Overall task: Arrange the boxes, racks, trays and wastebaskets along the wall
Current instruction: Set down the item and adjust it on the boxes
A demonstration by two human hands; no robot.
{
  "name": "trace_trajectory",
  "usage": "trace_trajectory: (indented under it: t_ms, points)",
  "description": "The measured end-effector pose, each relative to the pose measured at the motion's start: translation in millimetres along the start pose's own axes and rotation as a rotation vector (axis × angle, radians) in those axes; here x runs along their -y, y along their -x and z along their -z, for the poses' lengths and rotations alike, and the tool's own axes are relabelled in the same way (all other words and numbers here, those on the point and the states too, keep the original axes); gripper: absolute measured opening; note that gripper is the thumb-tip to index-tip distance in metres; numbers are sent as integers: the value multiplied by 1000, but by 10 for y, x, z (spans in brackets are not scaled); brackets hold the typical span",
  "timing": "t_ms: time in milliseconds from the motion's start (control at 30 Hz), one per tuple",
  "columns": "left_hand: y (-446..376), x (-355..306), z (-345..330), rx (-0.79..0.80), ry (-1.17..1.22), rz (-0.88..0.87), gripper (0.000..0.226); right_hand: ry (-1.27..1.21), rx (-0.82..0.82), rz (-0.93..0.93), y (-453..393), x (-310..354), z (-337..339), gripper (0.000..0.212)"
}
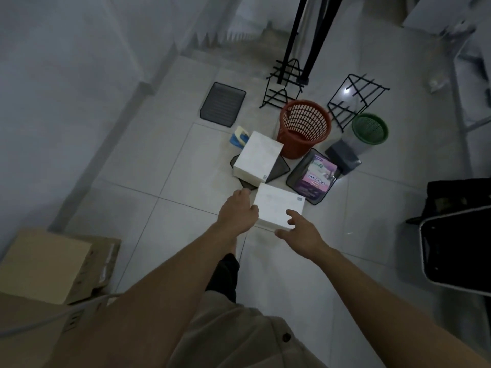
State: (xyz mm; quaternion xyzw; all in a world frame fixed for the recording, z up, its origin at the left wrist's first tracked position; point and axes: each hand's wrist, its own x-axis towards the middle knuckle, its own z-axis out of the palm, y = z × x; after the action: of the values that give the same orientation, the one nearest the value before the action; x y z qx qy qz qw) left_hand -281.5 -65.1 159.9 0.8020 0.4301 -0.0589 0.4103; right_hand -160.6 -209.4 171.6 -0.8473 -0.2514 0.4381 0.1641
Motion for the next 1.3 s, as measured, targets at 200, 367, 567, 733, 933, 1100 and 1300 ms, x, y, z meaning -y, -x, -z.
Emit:
trace_trajectory:
  t_ms: [200, 367, 567, 733, 933, 1100, 1300]
  points:
    - [-798, 46, -207, 68, 8, 30, 46, -53, -18, -133, -801, -127, 210, 77]
    - [-1380, 200, -594, 112, 7, 59, 47, -210, -60, -235, -1494, -450, 133, 74]
    - [-2171, 505, -1286, 102, 24, 98, 51, -284, -31, -328, -2398, -1132, -89, 76]
    - [-2876, 774, -2080, 66, 26, 91, 52, -301, -66, -343, -3255, -1820, -316, 75]
    - [-3595, 1214, -3083, 107, -9, 70, 57, -254, -120, -329, -4251, -2558, -715, 80]
    - [-4056, 1623, -3696, 126, -70, 159, 72, -239, -173, -373, -4869, -3038, -1124, 99]
    - [-4461, 1979, -3977, 208, -39, 284, 86, -326, -193, -430, -5258, -3375, -1353, 125]
